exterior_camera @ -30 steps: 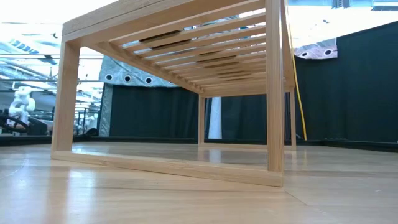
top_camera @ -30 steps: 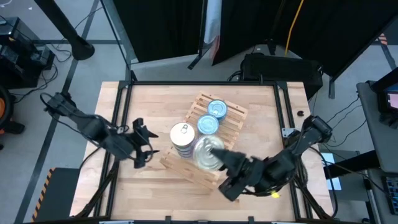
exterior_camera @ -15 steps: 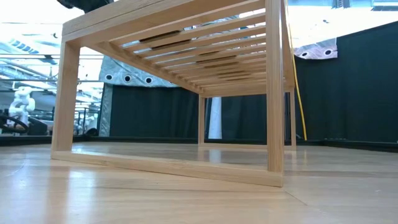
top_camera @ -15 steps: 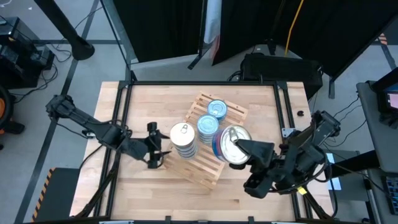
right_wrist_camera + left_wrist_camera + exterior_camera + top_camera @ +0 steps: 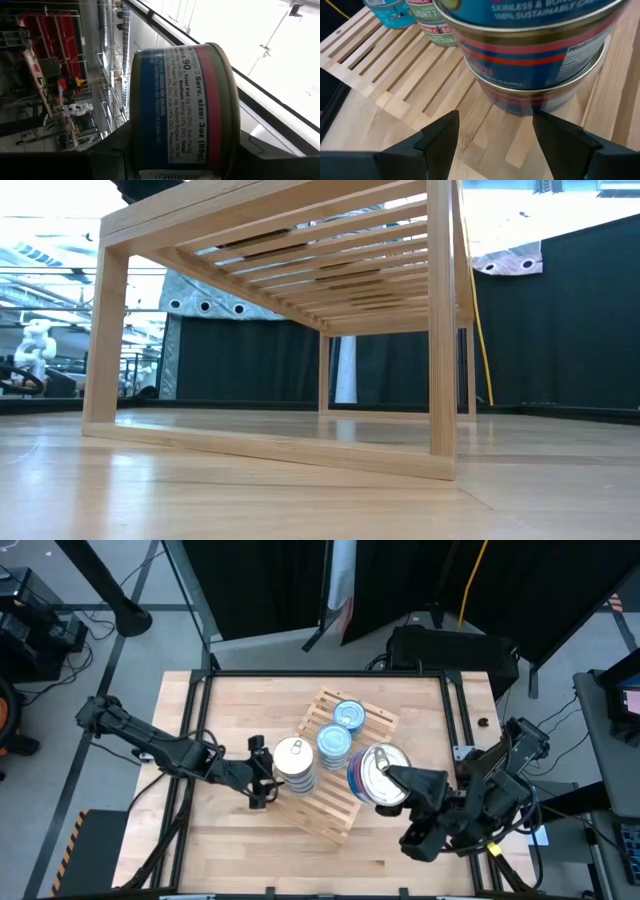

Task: Stack canned seafood by type on shelf
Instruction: Stack the blue-pink tuna can on top of the other blue-pink tuna can on the shelf

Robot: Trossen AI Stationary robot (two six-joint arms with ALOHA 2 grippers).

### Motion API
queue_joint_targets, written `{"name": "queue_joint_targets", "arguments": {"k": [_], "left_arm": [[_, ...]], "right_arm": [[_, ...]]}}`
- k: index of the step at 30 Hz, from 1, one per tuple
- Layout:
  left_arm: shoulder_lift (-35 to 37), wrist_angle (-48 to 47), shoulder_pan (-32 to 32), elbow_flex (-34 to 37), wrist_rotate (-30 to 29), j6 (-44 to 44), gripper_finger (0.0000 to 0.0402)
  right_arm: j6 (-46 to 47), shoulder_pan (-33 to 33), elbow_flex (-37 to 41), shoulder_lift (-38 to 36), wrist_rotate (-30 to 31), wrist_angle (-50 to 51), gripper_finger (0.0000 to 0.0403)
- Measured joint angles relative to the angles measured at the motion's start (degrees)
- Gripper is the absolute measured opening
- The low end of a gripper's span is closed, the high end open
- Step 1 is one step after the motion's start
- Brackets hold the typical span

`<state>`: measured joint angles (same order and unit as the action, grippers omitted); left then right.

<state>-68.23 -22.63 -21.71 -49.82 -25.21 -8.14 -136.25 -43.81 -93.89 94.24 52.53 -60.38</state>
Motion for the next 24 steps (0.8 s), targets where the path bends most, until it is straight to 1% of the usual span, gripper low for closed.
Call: {"name": "queue_joint_targets", "arguments": {"k": [3, 13, 18, 24], "left_arm": [[-0.28, 1.18, 0.0, 0.0, 0.43, 0.55, 0.026], [-0.26, 7.89, 0.0, 0.0, 5.09, 2.6, 0.026], [-0.92, 8.63, 0.0, 0.0, 5.69, 2.65, 0.026], [-3.75, 9.03, 0.94, -0.02, 7.62, 2.67, 0.026]], "right_arm": [[-0.02, -0.18, 0.0, -0.02, -0.04, -0.02, 0.0182], [-0.04, -0.18, 0.0, -0.11, -0.09, -0.06, 0.0183], [-0.04, -0.18, 0.0, -0.11, -0.09, -0.04, 0.0183], [-0.04, -0.18, 0.0, -0.11, -0.09, -0.02, 0.0183]]}}
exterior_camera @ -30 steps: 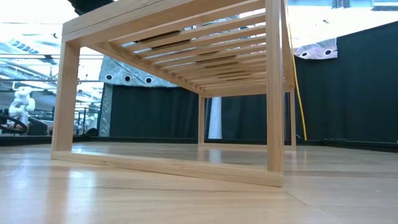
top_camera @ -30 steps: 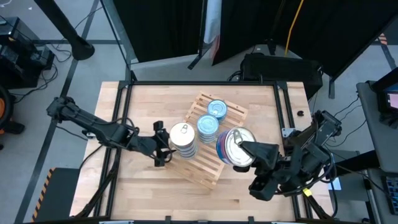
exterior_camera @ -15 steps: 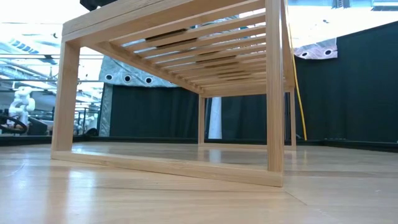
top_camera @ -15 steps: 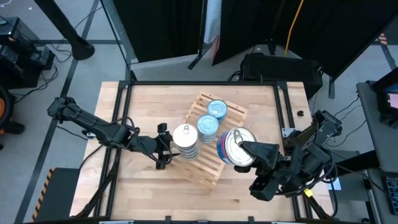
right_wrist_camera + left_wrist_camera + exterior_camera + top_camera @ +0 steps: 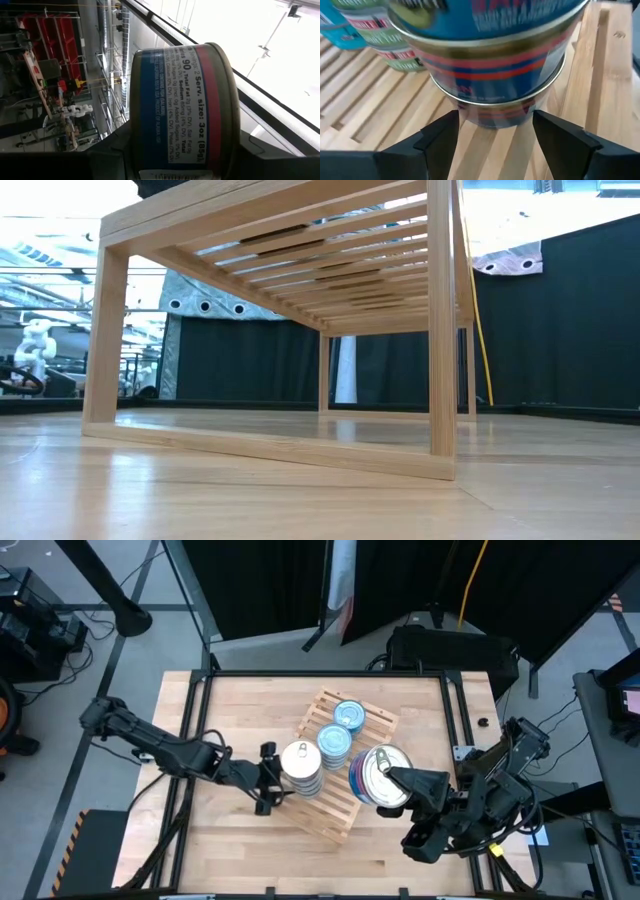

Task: Stack canned seafood by type on shelf
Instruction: Stack the blue-pink tuna can on top of the other blue-pink tuna can on the shelf

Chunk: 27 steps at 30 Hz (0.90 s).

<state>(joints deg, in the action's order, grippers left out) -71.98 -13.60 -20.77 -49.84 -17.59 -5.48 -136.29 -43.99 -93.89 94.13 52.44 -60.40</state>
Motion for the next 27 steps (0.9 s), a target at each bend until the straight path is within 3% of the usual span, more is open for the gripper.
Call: {"name": "queue_joint_targets", "arguments": {"k": [18, 27], "left_arm": [[-1.56, 6.55, 0.31, 0.0, 3.59, 1.89, 0.026], [-1.55, 8.68, 0.39, -0.03, 3.59, 3.06, 0.026]], "right_arm": [[1.38, 0.64, 0.0, 0.0, -0.2, 0.64, 0.0183], [13.49, 6.64, 0.0, -0.02, -0.3, 16.66, 0.0183]]}}
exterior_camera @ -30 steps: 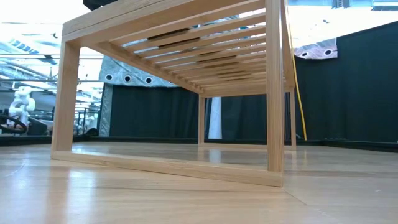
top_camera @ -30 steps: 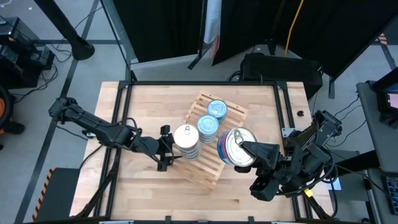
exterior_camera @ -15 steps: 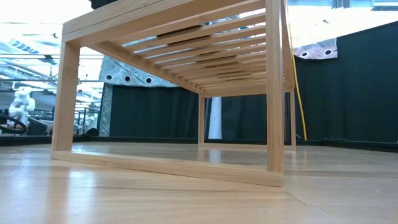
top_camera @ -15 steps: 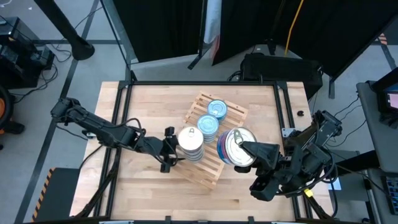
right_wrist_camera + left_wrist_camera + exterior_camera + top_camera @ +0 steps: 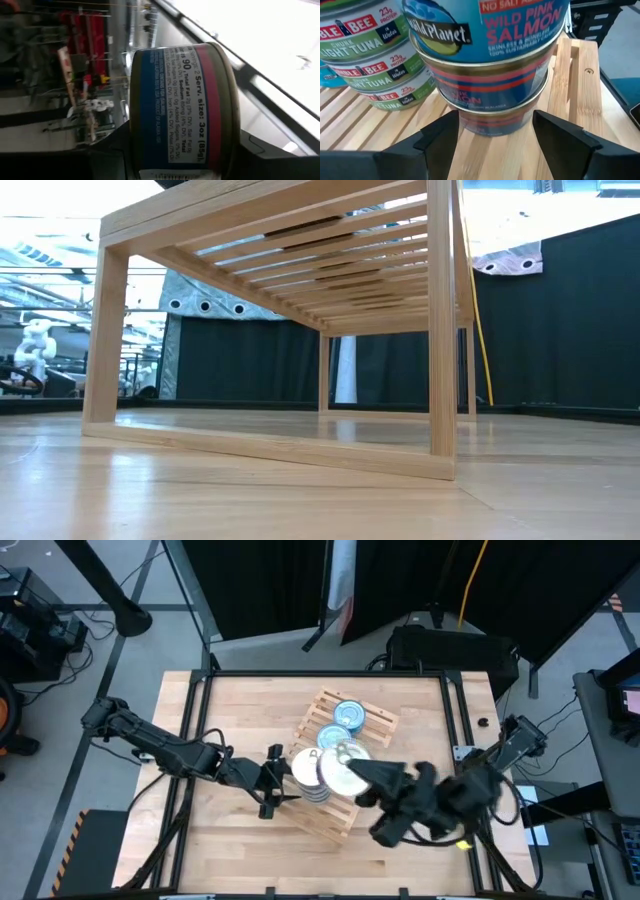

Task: Stack canned seafood by type on shelf
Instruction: Stack the blue-pink tuna can on top of the other blue-pink tuna can on the shelf

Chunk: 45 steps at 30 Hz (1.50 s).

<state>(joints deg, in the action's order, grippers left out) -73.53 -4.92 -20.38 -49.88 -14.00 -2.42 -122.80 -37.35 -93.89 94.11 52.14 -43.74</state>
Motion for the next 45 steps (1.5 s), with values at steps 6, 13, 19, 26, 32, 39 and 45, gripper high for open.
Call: {"name": "queue_joint_targets", "arguments": {"k": [6, 13, 19, 26, 32, 39, 45], "left_arm": [[2.43, -5.05, 0.0, -1.15, -1.06, -0.62, 0.026], [7.27, -7.86, -0.17, -1.89, -1.31, -1.81, 0.026], [12.64, -7.41, -1.57, -1.89, -3.94, -3.17, 0.026], [16.35, -5.22, -3.45, -1.91, -7.71, -3.16, 0.026], [18.62, -1.89, -4.17, -2.52, -8.32, -2.8, 0.026], [19.27, -1.89, -4.13, -5.72, -10.97, -0.19, 0.026], [19.25, -1.71, -4.13, -6.07, -12.0, 0.03, 0.026]], "right_arm": [[8.15, 4.05, 0.0, 0.0, 0.16, 11.82, 0.0183], [16.15, 6.28, 0.0, 0.0, 0.27, 23.06, 0.0183], [23.77, 7.08, 0.0, 0.0, 2.14, 29.98, 0.0183], [29.56, 8.25, 0.0, 0.0, 3.03, 33.28, 0.0183], [34.45, 8.92, 0.0, 0.0, 3.33, 37.91, 0.0183], [35.36, 8.35, 0.02, -0.62, 3.58, 39.3, 0.018], [38.64, 8.22, 0.0, -1.35, 3.69, 43.08, 0.018]]}}
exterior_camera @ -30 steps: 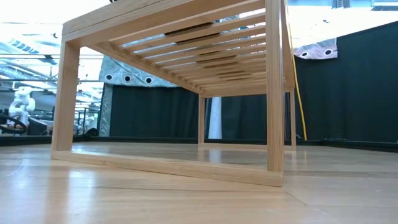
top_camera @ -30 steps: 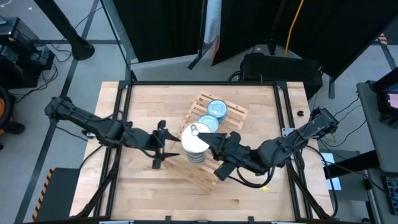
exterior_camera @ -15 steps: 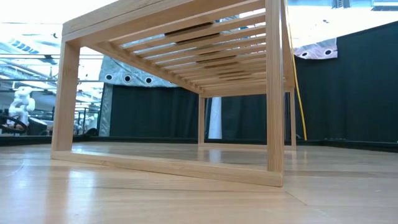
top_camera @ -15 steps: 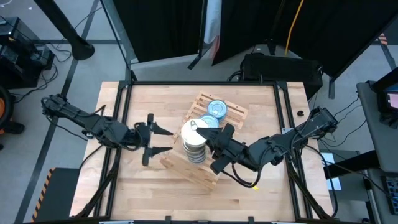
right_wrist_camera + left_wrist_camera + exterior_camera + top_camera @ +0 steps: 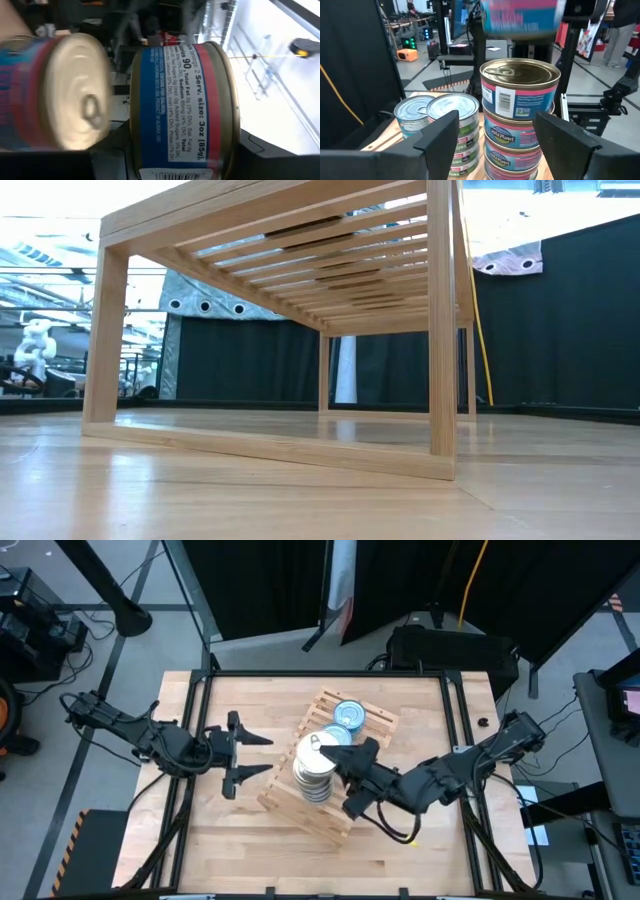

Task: Stack canned seafood by type on shelf
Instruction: Stack the blue-pink tuna can on top of the other blue-pink tuna can on the shelf

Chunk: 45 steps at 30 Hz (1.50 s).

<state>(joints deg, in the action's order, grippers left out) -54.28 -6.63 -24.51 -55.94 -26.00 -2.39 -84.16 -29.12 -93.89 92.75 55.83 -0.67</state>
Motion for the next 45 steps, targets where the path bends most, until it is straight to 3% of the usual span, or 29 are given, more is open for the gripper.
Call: {"name": "queue_joint_targets", "arguments": {"k": [8, 21, 37, 45], "left_arm": [[-0.02, 0.23, 0.0, 0.0, -0.04, -0.09, 0.026], [-0.02, 0.75, 0.0, 0.0, -0.04, -0.2, 0.026], [-2.25, 13.85, -1.31, 0.0, 7.64, 5.53, 0.026], [-7.73, 22.1, -3.61, -1.96, 4.34, 16.09, 0.026]], "right_arm": [[7.19, 0.14, 0.02, 0.13, -0.72, 8.68, 0.0185], [10.19, -0.02, 0.02, 0.13, -4.65, 8.92, 0.0238], [9.14, 1.25, 0.02, 0.13, -4.93, 9.03, 0.0249], [8.05, 2.11, 0.02, 0.13, -4.92, 8.99, 0.0249]]}}
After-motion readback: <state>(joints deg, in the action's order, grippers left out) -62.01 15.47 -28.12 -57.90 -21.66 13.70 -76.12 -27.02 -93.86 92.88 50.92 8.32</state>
